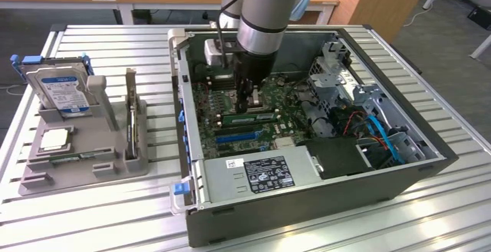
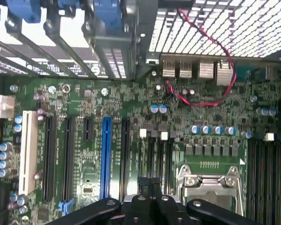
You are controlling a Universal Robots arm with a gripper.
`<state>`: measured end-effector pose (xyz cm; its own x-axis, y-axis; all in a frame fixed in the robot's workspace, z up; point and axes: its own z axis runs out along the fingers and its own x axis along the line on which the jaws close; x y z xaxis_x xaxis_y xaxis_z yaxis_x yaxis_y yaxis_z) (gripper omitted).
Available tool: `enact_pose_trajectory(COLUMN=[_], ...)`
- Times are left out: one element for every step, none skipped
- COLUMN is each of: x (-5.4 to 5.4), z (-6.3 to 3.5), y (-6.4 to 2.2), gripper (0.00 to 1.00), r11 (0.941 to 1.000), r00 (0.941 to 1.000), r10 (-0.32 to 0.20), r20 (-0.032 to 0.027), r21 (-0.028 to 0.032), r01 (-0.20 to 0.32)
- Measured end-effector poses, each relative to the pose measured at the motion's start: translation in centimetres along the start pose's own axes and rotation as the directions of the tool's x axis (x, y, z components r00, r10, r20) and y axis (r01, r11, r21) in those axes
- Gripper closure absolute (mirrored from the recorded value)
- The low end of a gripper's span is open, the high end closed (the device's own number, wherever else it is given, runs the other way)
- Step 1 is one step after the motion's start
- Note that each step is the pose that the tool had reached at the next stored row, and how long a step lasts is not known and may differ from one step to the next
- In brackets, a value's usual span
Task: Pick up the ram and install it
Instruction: 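Press down the ram until it locks into place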
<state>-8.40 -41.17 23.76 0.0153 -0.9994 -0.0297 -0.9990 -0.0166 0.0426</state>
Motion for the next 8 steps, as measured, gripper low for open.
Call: enact_pose_trajectory(x=[0.0,0.0,0.04,0.08,0.13,0.19,0.24,0.29], z=[0.0,0.0,0.0,0.0,-0.01,-0.01,-0.01,-0.01], y=[0.0,0.0,0.0,0.0,0.0,0.0,0.01,0.01], gripper=[0.89,0.89,0.89,0.89,0.89,0.89,0.89,0.89], r11=[1.0,1.0,1.0,1.0,1.0,1.0,1.0,1.0], r00=[1.0,1.0,1.0,1.0,1.0,1.0,1.0,1.0], r10=[0.0,0.0,0.0,0.0,0.0,0.0,0.0,0.0], r20=[0.0,0.0,-0.0001,-0.0001,-0.0001,0.0,0.0,-0.0001], r21=[0.0,0.0,-0.0001,-0.0001,-0.0001,-0.0001,-0.0001,-0.0001], r01=[0.0,0.0,0.0,0.0,0.0,0.0,0.0,0.0])
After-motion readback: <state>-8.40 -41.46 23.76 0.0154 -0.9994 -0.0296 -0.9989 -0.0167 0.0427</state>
